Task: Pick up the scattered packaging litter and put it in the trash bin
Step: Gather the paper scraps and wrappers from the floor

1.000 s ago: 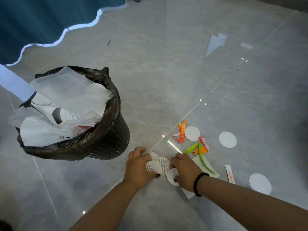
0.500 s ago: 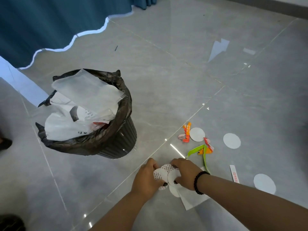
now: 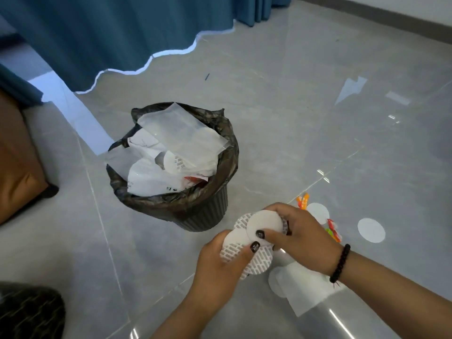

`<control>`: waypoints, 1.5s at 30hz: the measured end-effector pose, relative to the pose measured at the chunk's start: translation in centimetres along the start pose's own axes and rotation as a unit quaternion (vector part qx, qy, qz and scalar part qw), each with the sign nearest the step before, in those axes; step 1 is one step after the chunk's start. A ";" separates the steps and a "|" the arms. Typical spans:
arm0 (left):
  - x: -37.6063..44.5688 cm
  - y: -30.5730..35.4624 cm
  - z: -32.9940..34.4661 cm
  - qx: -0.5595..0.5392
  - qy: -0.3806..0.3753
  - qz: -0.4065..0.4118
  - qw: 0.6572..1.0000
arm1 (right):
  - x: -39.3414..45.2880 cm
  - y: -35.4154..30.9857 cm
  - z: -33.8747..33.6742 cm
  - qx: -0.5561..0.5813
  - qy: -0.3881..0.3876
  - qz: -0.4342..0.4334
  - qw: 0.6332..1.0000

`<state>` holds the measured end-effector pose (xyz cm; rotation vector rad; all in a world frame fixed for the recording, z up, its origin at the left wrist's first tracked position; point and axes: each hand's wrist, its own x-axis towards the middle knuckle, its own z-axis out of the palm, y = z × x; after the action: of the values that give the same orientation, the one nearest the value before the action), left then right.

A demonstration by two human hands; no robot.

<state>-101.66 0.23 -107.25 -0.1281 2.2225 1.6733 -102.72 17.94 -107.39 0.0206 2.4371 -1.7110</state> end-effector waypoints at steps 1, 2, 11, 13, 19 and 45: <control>0.2 1.2 -0.4 -0.023 0.010 0.011 1.000 | 0.7 -1.3 -0.3 0.010 0.019 -0.009 1.000; 0.2 2.5 -0.7 -0.047 0.014 0.022 0.999 | 1.1 -2.7 -0.6 0.024 0.036 -0.019 0.999; -1.4 11.8 -6.2 -0.061 -0.007 0.141 0.988 | 4.0 -14.2 -2.4 0.180 0.036 -0.134 0.974; -0.9 13.6 -8.3 0.006 0.049 0.192 0.980 | 5.0 -15.5 -2.0 0.211 0.069 -0.154 0.963; 3.5 16.0 -14.7 0.142 0.224 0.244 0.933 | 9.4 -15.7 0.8 0.167 0.183 -0.150 0.957; 2.4 10.9 -9.9 0.199 0.303 0.295 0.884 | 4.9 -3.2 -4.2 -0.126 0.268 -0.058 0.953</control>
<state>-109.19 -5.54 -95.75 0.1802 3.3009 1.5210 -108.37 20.39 -103.72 0.3623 3.0892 -1.5804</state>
